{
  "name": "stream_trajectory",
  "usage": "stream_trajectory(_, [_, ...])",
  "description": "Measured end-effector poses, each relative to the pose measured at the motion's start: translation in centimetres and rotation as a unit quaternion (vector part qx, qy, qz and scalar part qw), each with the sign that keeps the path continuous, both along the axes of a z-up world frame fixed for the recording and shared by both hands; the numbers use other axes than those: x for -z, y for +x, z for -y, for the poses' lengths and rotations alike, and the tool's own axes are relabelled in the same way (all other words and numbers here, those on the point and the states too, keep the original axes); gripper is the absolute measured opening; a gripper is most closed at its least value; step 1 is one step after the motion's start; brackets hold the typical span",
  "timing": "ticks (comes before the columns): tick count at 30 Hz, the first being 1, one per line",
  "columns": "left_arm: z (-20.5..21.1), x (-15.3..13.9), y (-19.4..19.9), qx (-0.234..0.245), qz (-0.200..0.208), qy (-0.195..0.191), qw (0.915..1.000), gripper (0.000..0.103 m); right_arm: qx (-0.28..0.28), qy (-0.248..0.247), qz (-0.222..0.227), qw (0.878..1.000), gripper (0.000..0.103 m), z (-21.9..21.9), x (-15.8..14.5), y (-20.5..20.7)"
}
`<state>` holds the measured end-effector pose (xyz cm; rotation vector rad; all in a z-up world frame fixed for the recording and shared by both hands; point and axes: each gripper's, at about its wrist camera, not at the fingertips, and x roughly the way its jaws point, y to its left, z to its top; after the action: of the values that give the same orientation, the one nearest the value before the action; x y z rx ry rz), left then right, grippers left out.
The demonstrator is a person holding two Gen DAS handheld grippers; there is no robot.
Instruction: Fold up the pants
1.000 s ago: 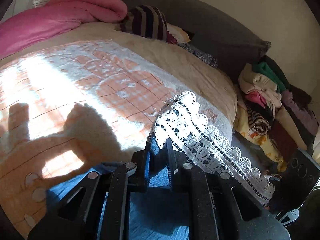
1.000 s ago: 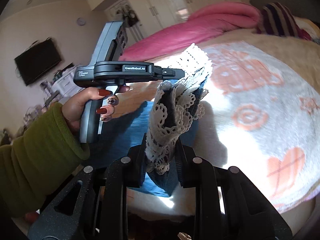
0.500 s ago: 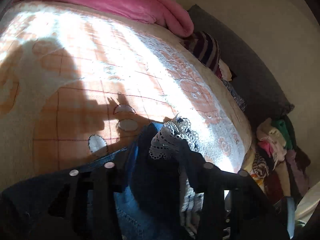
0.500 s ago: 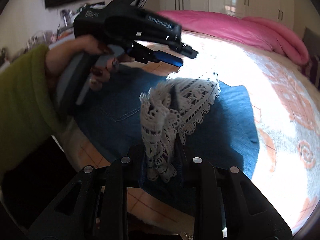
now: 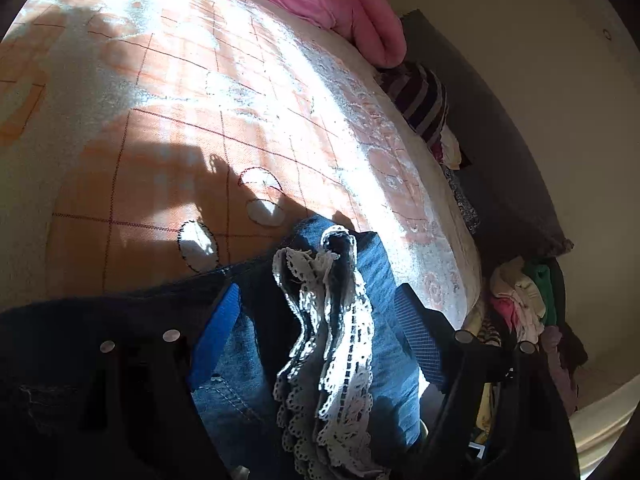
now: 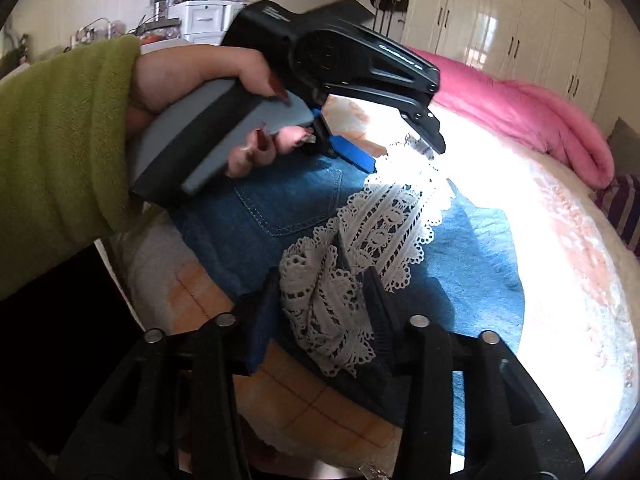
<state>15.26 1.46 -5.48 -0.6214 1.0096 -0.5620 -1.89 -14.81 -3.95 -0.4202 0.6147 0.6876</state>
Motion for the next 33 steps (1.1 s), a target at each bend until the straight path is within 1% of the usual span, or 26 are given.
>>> stream_trajectory(2, [0.3, -0.1, -0.1, 0.001, 0.004, 0.007, 1.0, 0.077, 0.0, -0.005, 0.002, 1.0, 0.038, 0.1, 0.1, -0.2])
stream_trajectory(3, [0.4, 0.0, 0.1, -0.002, 0.005, 0.016, 0.9999, 0.071, 0.001, -0.005, -0.003, 1.0, 0.037, 0.2, 0.3, -0.1])
stream_trajectory(4, [0.7, 0.2, 0.2, -0.005, 0.005, 0.026, 0.9996, 0.055, 0.004, -0.006, -0.011, 1.0, 0.034, 0.2, 0.4, -0.2])
stream_trajectory(5, [0.7, 0.4, 0.6, -0.007, 0.007, 0.028, 0.9996, 0.044, 0.006, -0.006, -0.019, 1.0, 0.027, 0.3, 0.5, 0.0])
stream_trajectory(6, [0.8, 0.6, 0.8, -0.007, 0.008, 0.023, 0.9997, 0.026, 0.006, -0.003, -0.028, 1.0, 0.019, 0.3, 0.5, 0.2])
stream_trajectory(7, [0.7, 0.7, 1.0, -0.007, 0.007, 0.015, 0.9998, 0.022, 0.006, 0.001, -0.035, 0.999, 0.018, 0.1, 0.5, 0.3])
stream_trajectory(9, [0.7, 0.2, 1.0, -0.008, 0.011, 0.002, 0.9999, 0.019, 0.013, 0.01, -0.036, 0.999, 0.018, 0.2, 0.0, 0.4])
stream_trajectory(10, [0.6, -0.5, 0.8, -0.005, 0.022, -0.017, 0.9996, 0.019, 0.015, 0.017, -0.031, 0.999, 0.018, 0.4, -0.5, 0.1])
stream_trajectory(11, [0.5, -1.5, 0.6, -0.002, 0.038, -0.026, 0.9989, 0.019, 0.014, 0.028, -0.023, 0.999, 0.018, 0.7, -1.3, 0.1])
stream_trajectory(13, [0.1, -3.2, 0.0, 0.0, 0.069, -0.028, 0.9972, 0.019, 0.004, 0.041, -0.019, 0.999, 0.018, 0.9, -2.1, 0.2])
stream_trajectory(14, [-0.3, -3.6, -0.1, -0.005, 0.077, -0.023, 0.9967, 0.019, 0.0, 0.044, -0.018, 0.999, 0.018, 0.6, -2.4, 0.4])
stream_trajectory(16, [-0.9, -3.2, 0.1, -0.02, 0.061, 0.007, 0.9979, 0.019, -0.015, 0.039, -0.029, 0.999, 0.018, 0.0, -2.0, 0.8])
stream_trajectory(17, [-1.3, -2.4, 0.3, -0.026, 0.041, 0.029, 0.9984, 0.019, -0.02, 0.028, -0.036, 0.999, 0.018, -0.4, -1.4, 1.1])
stream_trajectory(19, [-1.6, -0.6, 0.6, -0.032, 0.01, 0.057, 0.9978, 0.019, -0.03, 0.009, -0.057, 0.998, 0.018, -1.2, -0.2, 1.5])
stream_trajectory(20, [-1.7, 0.3, 0.8, -0.033, -0.005, 0.063, 0.9974, 0.02, -0.031, 0.007, -0.066, 0.997, 0.018, -1.5, -0.1, 1.5])
stream_trajectory(22, [-1.7, 1.1, 1.0, -0.033, -0.014, 0.068, 0.9971, 0.023, -0.032, 0.004, -0.066, 0.997, 0.019, -1.6, 0.2, 1.2])
stream_trajectory(23, [-1.5, 1.0, 1.1, -0.03, -0.012, 0.073, 0.9968, 0.023, -0.035, 0.004, -0.064, 0.997, 0.02, -1.5, 0.2, 1.2])
stream_trajectory(24, [-1.3, 0.9, 1.1, -0.029, -0.009, 0.082, 0.9962, 0.025, -0.038, 0.009, -0.065, 0.997, 0.024, -1.2, 0.1, 1.2])
stream_trajectory(25, [-1.3, 0.8, 1.1, -0.029, -0.005, 0.09, 0.9955, 0.03, -0.043, 0.022, -0.069, 0.996, 0.028, -1.0, -0.2, 1.1])
stream_trajectory(26, [-1.1, 0.4, 1.1, -0.03, 0.003, 0.103, 0.9942, 0.033, -0.049, 0.04, -0.077, 0.995, 0.029, -0.5, -0.6, 0.9])
stream_trajectory(27, [-1.1, 0.1, 1.0, -0.033, 0.009, 0.114, 0.9929, 0.039, -0.051, 0.054, -0.081, 0.994, 0.03, 0.1, -1.0, 0.6])
stream_trajectory(29, [-1.0, -1.1, 0.9, -0.041, 0.026, 0.136, 0.9895, 0.042, -0.048, 0.077, -0.08, 0.993, 0.036, 1.4, -2.0, 0.4])
stream_trajectory(32, [-1.1, -3.3, -0.4, -0.052, 0.059, 0.159, 0.9842, 0.048, -0.023, 0.097, -0.072, 0.992, 0.04, 4.8, -2.8, 0.0])
stream_trajectory(33, [-1.2, -4.1, -1.2, -0.055, 0.07, 0.165, 0.9822, 0.052, -0.008, 0.101, -0.072, 0.992, 0.041, 5.9, -2.8, -0.1])
